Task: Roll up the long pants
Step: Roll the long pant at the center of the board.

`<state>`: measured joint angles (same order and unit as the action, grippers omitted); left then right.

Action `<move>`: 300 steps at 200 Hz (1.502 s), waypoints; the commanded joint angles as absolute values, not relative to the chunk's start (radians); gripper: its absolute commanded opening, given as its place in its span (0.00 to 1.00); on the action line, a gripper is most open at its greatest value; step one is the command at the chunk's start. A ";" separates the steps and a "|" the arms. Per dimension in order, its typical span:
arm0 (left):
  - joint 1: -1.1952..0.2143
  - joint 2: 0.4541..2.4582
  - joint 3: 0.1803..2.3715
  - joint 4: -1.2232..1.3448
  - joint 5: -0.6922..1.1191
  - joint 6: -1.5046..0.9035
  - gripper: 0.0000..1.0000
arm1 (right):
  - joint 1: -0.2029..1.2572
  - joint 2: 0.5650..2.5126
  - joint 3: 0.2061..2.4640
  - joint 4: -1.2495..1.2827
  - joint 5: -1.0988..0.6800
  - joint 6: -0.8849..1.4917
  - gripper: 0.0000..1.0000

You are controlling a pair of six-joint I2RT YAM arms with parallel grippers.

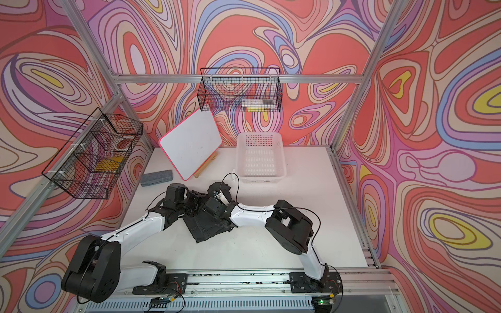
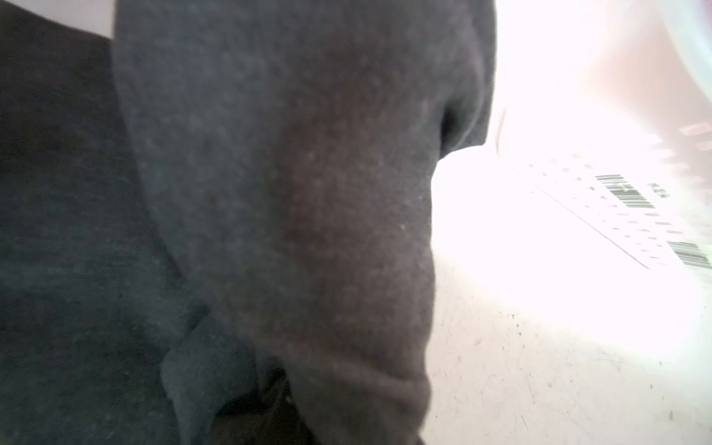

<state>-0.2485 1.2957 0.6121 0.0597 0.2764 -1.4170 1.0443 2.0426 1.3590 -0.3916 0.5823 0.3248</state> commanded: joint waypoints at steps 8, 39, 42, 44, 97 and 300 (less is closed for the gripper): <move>-0.236 1.300 0.681 0.029 0.300 -1.435 0.57 | 1.051 2.132 1.318 -0.370 0.550 0.212 0.10; -0.236 1.386 0.746 0.070 0.339 -1.453 0.58 | 1.051 2.152 1.331 -0.351 0.549 0.189 0.10; -0.236 1.392 0.749 0.071 0.338 -1.454 0.58 | 1.051 2.152 1.334 -0.350 0.545 0.190 0.09; -0.236 1.395 0.751 0.073 0.339 -1.454 0.58 | 1.051 2.152 1.334 -0.349 0.544 0.191 0.09; -0.236 1.527 0.787 0.128 0.368 -1.442 0.70 | 1.052 2.116 1.294 -0.277 0.521 0.149 0.08; -0.187 1.900 0.762 0.654 0.842 -1.250 0.00 | 0.603 1.645 0.921 -0.127 -0.560 0.312 0.78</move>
